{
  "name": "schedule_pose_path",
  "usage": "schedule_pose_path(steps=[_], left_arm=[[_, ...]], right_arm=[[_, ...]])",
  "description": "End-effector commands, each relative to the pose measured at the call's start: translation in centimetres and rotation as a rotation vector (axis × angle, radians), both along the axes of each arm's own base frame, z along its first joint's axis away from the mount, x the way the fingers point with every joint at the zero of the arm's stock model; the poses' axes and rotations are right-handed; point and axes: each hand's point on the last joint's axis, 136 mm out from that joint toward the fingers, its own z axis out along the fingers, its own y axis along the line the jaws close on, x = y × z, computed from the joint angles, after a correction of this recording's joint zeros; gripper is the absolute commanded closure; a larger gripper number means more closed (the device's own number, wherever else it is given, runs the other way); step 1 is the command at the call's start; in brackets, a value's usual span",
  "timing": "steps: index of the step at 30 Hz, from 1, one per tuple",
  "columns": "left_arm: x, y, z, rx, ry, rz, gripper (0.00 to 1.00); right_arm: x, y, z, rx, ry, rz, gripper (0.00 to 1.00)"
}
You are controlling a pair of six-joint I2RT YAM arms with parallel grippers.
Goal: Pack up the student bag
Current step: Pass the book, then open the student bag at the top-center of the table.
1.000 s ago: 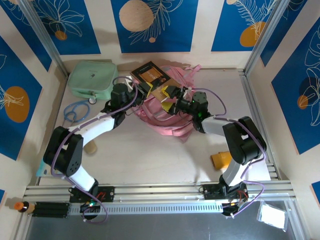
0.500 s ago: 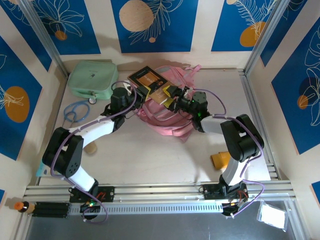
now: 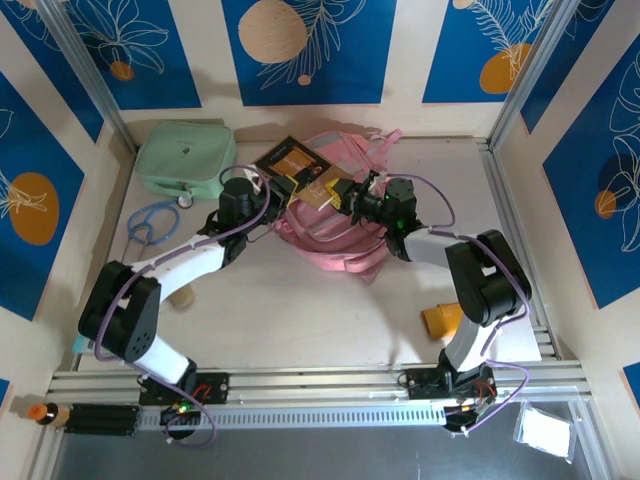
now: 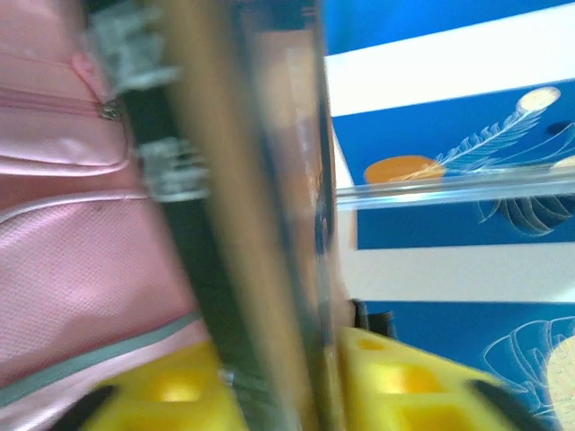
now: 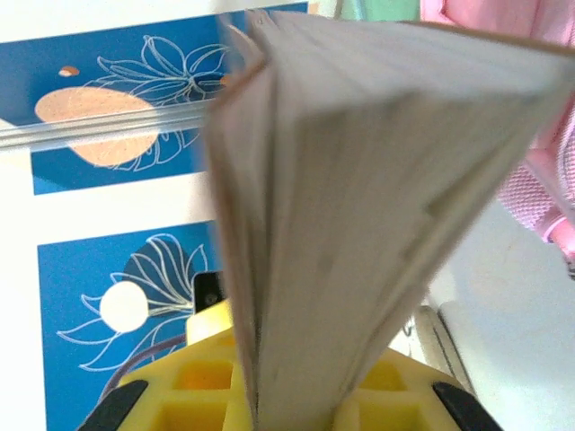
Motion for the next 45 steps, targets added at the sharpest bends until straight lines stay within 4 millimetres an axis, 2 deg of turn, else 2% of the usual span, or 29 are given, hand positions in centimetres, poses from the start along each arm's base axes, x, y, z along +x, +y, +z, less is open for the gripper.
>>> schedule_pose_path(steps=[1, 4, 7, 9, 14, 19, 24, 29, 35, 39, 41, 45], left_arm=[[-1.3, 0.0, 2.3, 0.14, -0.09, -0.059, 0.48], [-2.0, -0.1, 1.3, 0.321, -0.09, -0.131, 0.3], [-2.7, -0.9, -0.2, 0.502, -0.086, -0.225, 0.2], [-3.1, -1.8, -0.9, 0.6, -0.097, -0.285, 0.17], [-4.2, -5.6, -2.2, 0.764, -0.183, -0.475, 0.1], [-4.1, -8.6, -3.7, 0.945, -0.264, -0.592, 0.0], [-4.2, -11.0, -6.8, 1.087, -0.272, -0.755, 0.01], [-4.8, -12.0, -9.7, 1.298, -0.267, -0.892, 0.03], [-2.9, -12.7, -11.3, 1.401, -0.217, -0.855, 0.15], [-1.6, -12.8, -12.2, 1.441, -0.184, -0.811, 0.26], [-1.2, -12.9, -12.6, 1.45, -0.171, -0.801, 0.28], [-0.8, -13.1, -13.7, 1.463, -0.155, -0.798, 0.44]], right_arm=[[0.4, -2.3, 1.4, -0.131, -0.082, -0.058, 0.95], [-0.2, -4.3, 2.2, -0.233, -0.13, -0.09, 0.97], [-0.8, -6.5, 2.9, -0.329, -0.171, -0.121, 0.97], [-1.3, -8.2, 3.1, -0.394, -0.183, -0.15, 0.97], [-3.0, -13.2, 3.8, -0.541, -0.192, -0.258, 0.98], [-4.9, -18.0, 4.3, -0.692, -0.188, -0.383, 0.98], [-6.3, -21.1, 4.2, -0.748, -0.142, -0.455, 0.98], [-7.1, -22.1, 3.8, -0.753, -0.112, -0.481, 0.98], [-7.2, -22.4, 3.2, -0.751, -0.076, -0.488, 0.98], [-7.3, -22.7, 3.0, -0.758, -0.06, -0.5, 0.98], [-7.4, -23.0, 2.8, -0.764, -0.046, -0.506, 0.98], [-7.6, -23.3, 2.5, -0.768, -0.03, -0.512, 0.98]])
